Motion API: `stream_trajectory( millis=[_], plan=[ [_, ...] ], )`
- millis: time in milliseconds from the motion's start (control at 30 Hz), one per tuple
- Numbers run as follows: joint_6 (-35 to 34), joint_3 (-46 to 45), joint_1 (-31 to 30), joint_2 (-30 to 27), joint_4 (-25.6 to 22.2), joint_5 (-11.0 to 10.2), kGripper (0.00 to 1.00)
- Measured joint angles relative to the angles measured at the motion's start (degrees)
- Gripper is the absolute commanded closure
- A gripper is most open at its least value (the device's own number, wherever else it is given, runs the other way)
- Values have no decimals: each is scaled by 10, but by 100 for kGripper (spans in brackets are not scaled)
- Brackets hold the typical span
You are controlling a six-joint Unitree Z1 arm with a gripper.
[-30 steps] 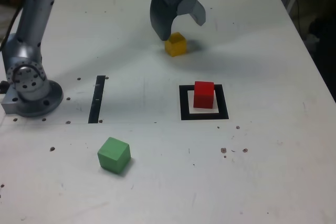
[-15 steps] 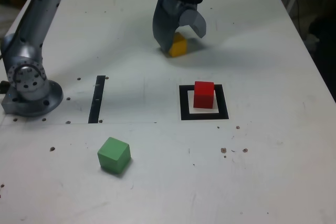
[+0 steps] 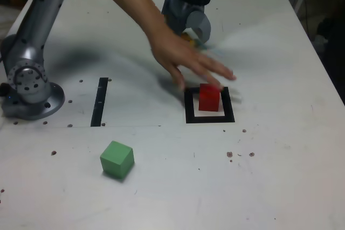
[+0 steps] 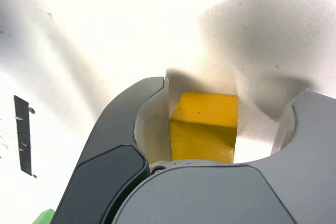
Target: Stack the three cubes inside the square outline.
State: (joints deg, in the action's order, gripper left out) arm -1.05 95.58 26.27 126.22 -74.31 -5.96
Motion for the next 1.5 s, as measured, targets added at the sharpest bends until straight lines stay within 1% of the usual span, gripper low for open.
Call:
stream_trajectory(
  millis=[133, 333, 467, 633, 867, 1000, 1100, 1233, 1300, 1433, 1500],
  plan=[
    [2, 0, 0, 4, 5, 6, 65],
    [11, 1, 0, 13, 11, 17, 74],
    [13, 5, 0, 14, 11, 18, 81],
    [14, 14, -4, 14, 11, 12, 85],
    [18, 22, -7, 14, 5, 5, 87],
    [22, 29, -14, 11, -7, 2, 88],
    [23, 38, -28, -9, -24, -1, 88],
    [23, 47, -52, -38, -35, -2, 88],
    [24, 49, -72, -51, -44, -3, 88],
    [22, 53, -139, -95, -52, -1, 88],
    [17, 52, -166, -100, -53, 1, 88]
  ],
)
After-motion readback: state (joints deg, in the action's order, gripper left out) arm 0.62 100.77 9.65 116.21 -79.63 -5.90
